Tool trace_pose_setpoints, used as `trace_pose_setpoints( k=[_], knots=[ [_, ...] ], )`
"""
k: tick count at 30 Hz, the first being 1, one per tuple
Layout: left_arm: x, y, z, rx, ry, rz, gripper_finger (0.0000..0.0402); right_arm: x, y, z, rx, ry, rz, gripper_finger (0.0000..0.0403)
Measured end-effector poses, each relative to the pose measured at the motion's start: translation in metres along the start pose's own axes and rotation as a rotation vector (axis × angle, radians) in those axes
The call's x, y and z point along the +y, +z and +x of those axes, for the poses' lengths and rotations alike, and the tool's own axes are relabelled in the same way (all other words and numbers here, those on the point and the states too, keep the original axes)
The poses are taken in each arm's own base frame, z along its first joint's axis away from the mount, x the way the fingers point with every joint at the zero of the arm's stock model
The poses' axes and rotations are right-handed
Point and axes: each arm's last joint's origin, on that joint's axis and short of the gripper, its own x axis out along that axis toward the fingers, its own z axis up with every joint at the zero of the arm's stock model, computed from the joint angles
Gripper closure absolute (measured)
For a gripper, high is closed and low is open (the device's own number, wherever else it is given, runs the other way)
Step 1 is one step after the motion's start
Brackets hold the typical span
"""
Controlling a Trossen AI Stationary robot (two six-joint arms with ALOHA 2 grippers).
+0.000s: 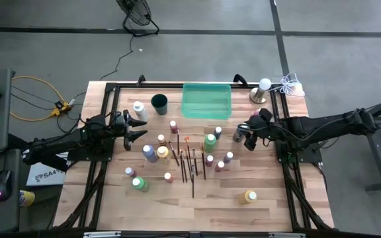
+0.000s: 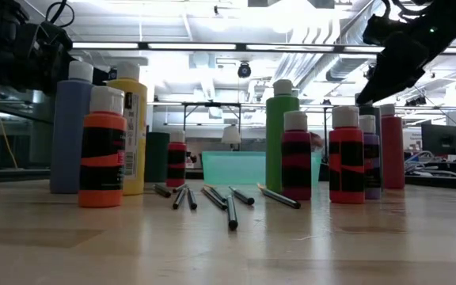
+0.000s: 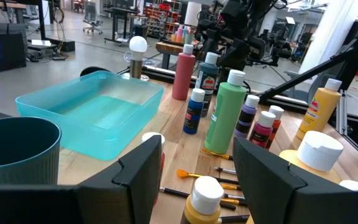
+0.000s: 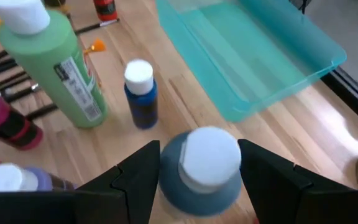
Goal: Pick & Place Paint Supplies
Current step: Put the large blue paint bottle into the green bin
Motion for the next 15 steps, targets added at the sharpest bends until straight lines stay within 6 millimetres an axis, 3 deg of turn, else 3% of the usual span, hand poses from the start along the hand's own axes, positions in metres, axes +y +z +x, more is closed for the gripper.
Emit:
trace_pose_setpoints(
  k=[8,15],
  knots=[
    [0.0000,0.0000,0.0000,0.000,0.000,0.000,0.0208,-0.0003,0.0017,-0.0011,-0.022,-0.003,0.013,0.0208],
    [0.0000,0.0000,0.0000,0.000,0.000,0.000,0.0208,-0.0003,0.0016,-0.0011,-0.020,-0.003,0.011,0.0284]
  ],
)
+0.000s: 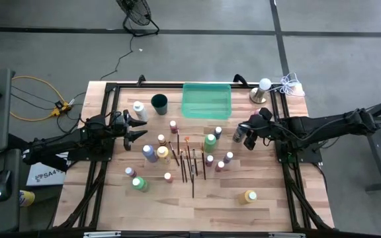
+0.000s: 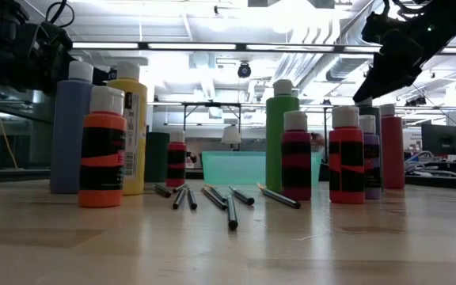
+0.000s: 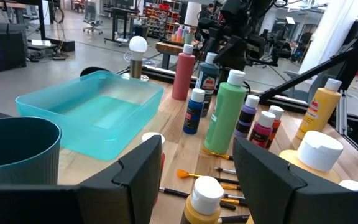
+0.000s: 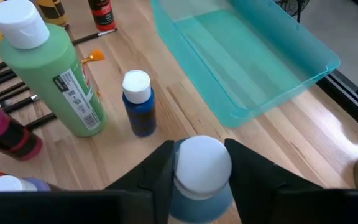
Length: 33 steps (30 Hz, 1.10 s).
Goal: Pick & Place Paint Supplies
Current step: Put the large blue paint bottle into the green bin
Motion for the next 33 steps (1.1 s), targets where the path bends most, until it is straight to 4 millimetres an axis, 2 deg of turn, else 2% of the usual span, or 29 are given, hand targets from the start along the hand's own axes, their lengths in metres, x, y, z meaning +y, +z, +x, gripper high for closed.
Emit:
trace_pose_setpoints(
  k=[10,17,22,28,33],
  knots=[
    [0.000,0.000,0.000,0.000,0.000,0.000,0.0208,0.000,0.004,-0.002,-0.023,-0.007,0.061,0.0291],
    [0.000,0.000,0.000,0.000,0.000,0.000,0.0208,-0.001,0.045,-0.028,-0.163,-0.019,0.042,0.0291],
    [0.000,0.000,0.000,0.000,0.000,0.000,0.0208,-0.013,0.075,-0.040,-0.253,-0.067,0.042,0.0291],
    [0.000,0.000,0.000,0.000,0.000,0.000,0.0208,-0.030,0.100,-0.031,-0.287,-0.066,0.027,0.0291],
    [0.000,0.000,0.000,0.000,0.000,0.000,0.0208,-0.045,0.114,-0.005,-0.292,-0.049,0.030,0.0291]
  ],
)
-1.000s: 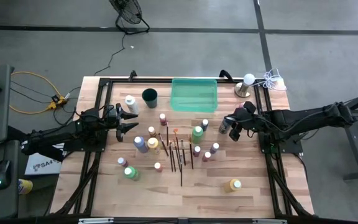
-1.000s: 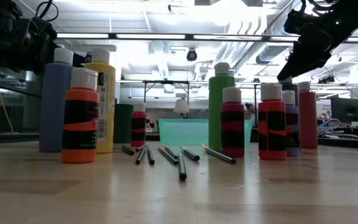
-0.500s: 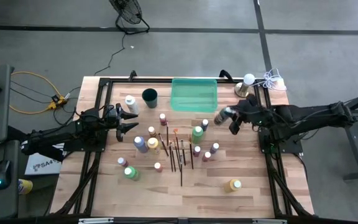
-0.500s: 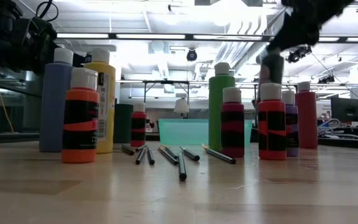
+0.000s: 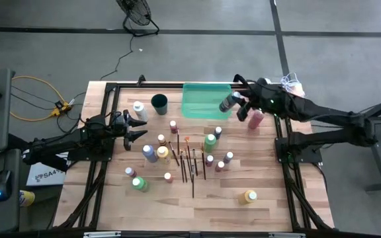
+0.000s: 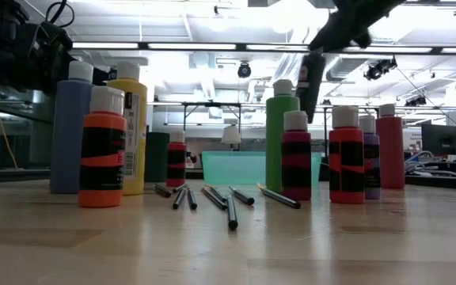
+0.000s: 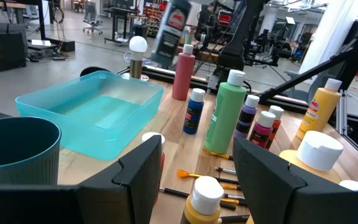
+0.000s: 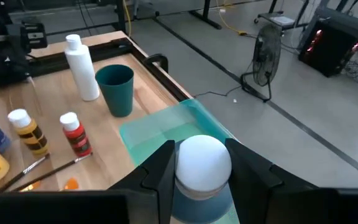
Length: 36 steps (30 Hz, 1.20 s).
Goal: Pick & Place Paint Supplies
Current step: Put the large blue paint bottle into the green bin
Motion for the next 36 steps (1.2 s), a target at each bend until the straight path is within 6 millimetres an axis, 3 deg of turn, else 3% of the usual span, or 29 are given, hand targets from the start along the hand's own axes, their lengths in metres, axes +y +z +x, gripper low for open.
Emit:
trace_pose_setpoints(
  k=[10,21,31,36],
  knots=[
    [0.000,0.000,0.000,0.000,0.000,0.000,0.0208,-0.030,-0.007,0.062,0.044,-0.081,0.086,0.0291],
    [0.000,0.000,0.000,0.000,0.000,0.000,0.0208,-0.057,-0.032,0.116,0.120,-0.243,0.193,0.0291],
    [0.000,0.000,0.000,0.000,0.000,0.000,0.0208,-0.058,-0.002,0.147,0.254,-0.270,0.211,0.0291],
    [0.000,0.000,0.000,0.000,0.000,0.000,0.0208,-0.060,-0.009,0.160,0.334,-0.351,0.202,0.0291]
  ],
)
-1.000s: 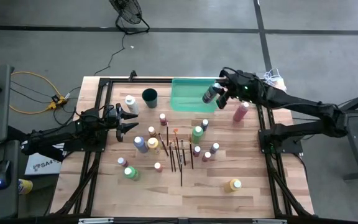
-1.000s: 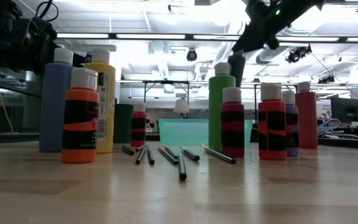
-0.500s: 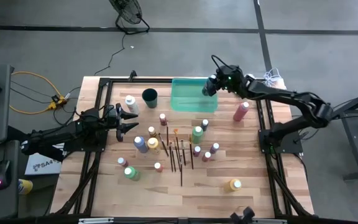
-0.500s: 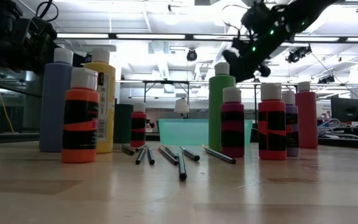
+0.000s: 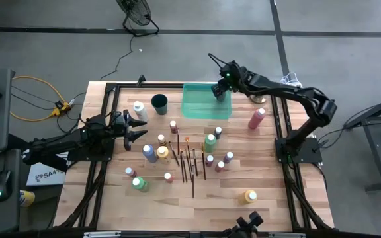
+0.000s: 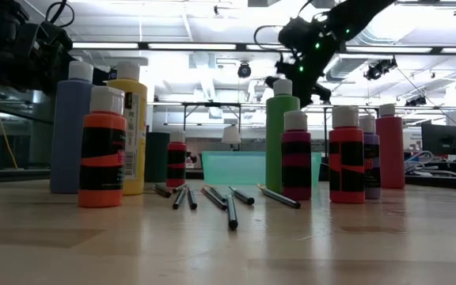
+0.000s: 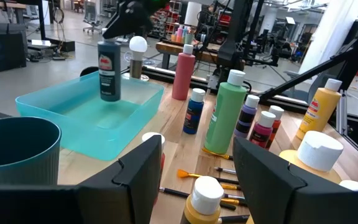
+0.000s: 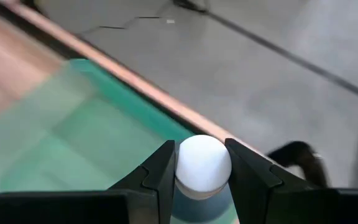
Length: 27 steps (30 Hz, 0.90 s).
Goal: Pick & Place Paint Supplies
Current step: Put the large blue paint bottle into the green bin
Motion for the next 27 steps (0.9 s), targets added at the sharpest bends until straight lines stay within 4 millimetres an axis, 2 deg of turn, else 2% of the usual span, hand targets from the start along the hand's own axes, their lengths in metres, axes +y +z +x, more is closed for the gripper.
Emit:
trace_pose_setpoints(
  k=[5,11,27],
  knots=[
    [0.0000,0.0000,0.0000,0.000,0.000,0.000,0.0208,-0.0017,-0.0024,0.0076,0.008,-0.054,0.010,0.0291],
    [0.0000,0.0000,0.0000,0.000,0.000,0.000,0.0208,-0.0014,0.0014,0.0077,-0.033,-0.065,0.051,0.0291],
    [0.0000,0.0001,0.0000,0.000,-0.001,0.000,0.0208,-0.0073,-0.0039,0.0101,0.010,-0.110,0.110,0.0291]
  ],
)
